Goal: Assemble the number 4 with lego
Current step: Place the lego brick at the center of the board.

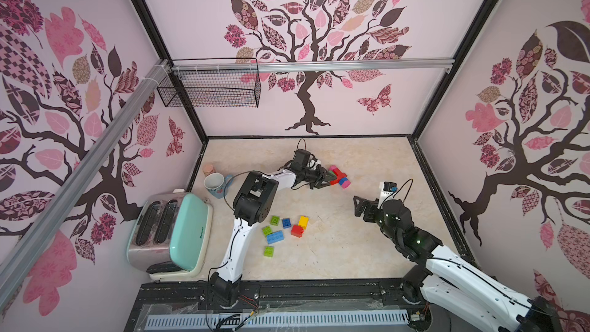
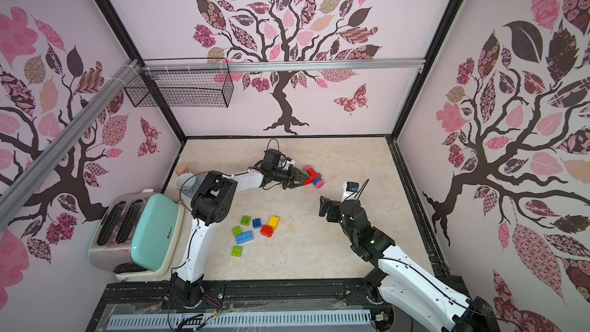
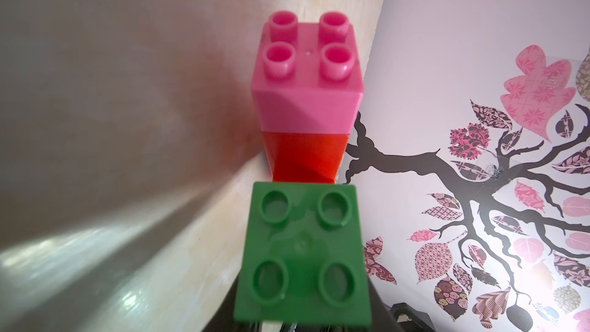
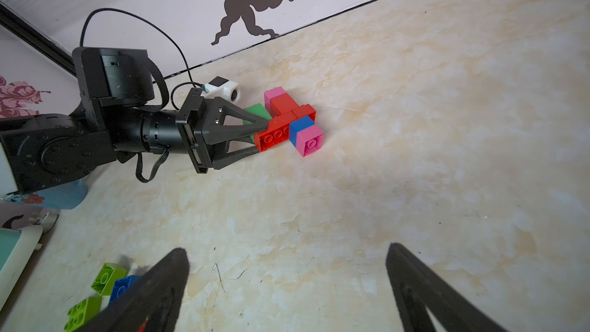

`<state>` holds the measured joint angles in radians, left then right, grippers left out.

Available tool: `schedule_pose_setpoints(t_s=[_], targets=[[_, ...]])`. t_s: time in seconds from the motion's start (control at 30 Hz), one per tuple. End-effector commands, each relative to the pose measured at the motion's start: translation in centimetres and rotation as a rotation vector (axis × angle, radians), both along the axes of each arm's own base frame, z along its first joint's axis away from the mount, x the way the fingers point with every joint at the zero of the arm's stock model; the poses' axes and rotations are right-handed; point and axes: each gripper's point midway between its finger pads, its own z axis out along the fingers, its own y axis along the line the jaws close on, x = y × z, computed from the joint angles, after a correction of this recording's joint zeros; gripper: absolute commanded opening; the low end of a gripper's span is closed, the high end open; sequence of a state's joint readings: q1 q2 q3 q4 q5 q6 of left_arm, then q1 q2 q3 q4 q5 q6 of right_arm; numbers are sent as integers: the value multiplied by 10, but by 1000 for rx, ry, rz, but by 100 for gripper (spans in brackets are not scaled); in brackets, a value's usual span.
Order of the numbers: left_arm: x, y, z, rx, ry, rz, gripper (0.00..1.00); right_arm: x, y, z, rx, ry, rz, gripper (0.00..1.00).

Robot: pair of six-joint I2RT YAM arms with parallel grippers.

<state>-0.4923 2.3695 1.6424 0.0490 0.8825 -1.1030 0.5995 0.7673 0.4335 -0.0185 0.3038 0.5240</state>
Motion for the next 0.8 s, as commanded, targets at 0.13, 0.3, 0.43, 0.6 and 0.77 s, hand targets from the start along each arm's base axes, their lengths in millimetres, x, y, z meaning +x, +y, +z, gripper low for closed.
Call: schedule_pose_setpoints(t_s=[0.13,0.3,0.43,0.6,0.77], targets=[[14,4,-11,26,-3,22,26,1,-8,19,9,-35,-40,99],[20,6,-8,45,-49,17,33,2,-9,22,-19,-40,-40,100],[26,10,-10,61,-53,30,35,2,-10,22,-22,-36,-42,99],[34,15,-12,76,-61,47,39,0,-12,22,-12,-40,-49,99],[38,17,-14,79,-60,51,41,-1,-14,21,-14,-38,-54,99]])
